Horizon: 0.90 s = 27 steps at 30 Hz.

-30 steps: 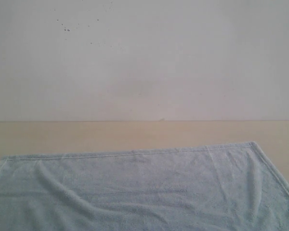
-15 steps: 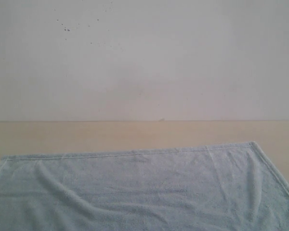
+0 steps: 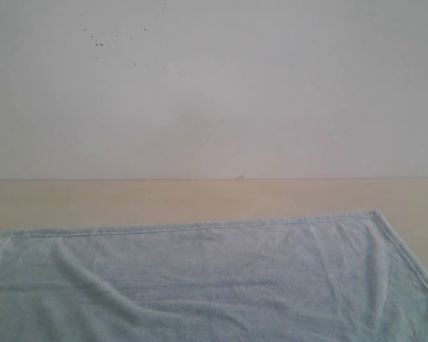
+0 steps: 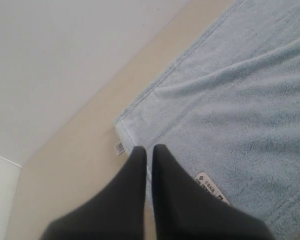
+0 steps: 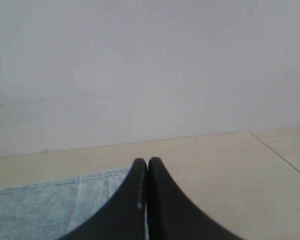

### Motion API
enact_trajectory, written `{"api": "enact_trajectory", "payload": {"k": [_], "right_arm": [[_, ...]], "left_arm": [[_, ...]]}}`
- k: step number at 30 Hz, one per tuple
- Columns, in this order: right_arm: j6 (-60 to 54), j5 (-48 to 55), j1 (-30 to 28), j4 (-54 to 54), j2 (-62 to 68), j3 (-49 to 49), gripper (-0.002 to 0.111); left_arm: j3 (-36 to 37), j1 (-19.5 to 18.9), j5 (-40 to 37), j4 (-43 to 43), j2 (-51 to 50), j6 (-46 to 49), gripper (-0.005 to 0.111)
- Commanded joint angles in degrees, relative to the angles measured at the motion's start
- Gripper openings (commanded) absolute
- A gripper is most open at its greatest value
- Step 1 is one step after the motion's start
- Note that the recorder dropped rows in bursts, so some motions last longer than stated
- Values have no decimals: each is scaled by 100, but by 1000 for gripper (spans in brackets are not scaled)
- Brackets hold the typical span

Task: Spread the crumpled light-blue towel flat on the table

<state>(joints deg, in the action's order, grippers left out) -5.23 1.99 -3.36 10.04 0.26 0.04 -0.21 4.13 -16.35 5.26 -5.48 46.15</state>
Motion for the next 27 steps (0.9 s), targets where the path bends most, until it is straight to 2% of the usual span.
{"api": "enact_trajectory", "payload": {"k": [1, 10, 12, 14, 16, 20, 27], "right_arm": [[-10, -38, -5, 7, -26, -4, 0], [-10, -38, -5, 73, -26, -4, 0], [-10, -5, -5, 74, -26, -4, 0], [-10, -5, -5, 74, -26, -4, 0], [-10, -24, -5, 74, -26, -4, 0], [-10, -24, -5, 74, -26, -4, 0], [-10, -24, -5, 74, -26, -4, 0]], "left_arm": [[21, 42, 52, -91, 39, 2, 4], [21, 42, 52, -103, 39, 2, 4], [21, 42, 1, 510, 39, -673, 4], [21, 42, 8, 1595, 39, -1778, 4], [21, 42, -9, 2059, 96, -2323, 4], [21, 42, 11, 1954, 514, -2334, 4], [21, 42, 132, 1768, 548, -2334, 4]]}}
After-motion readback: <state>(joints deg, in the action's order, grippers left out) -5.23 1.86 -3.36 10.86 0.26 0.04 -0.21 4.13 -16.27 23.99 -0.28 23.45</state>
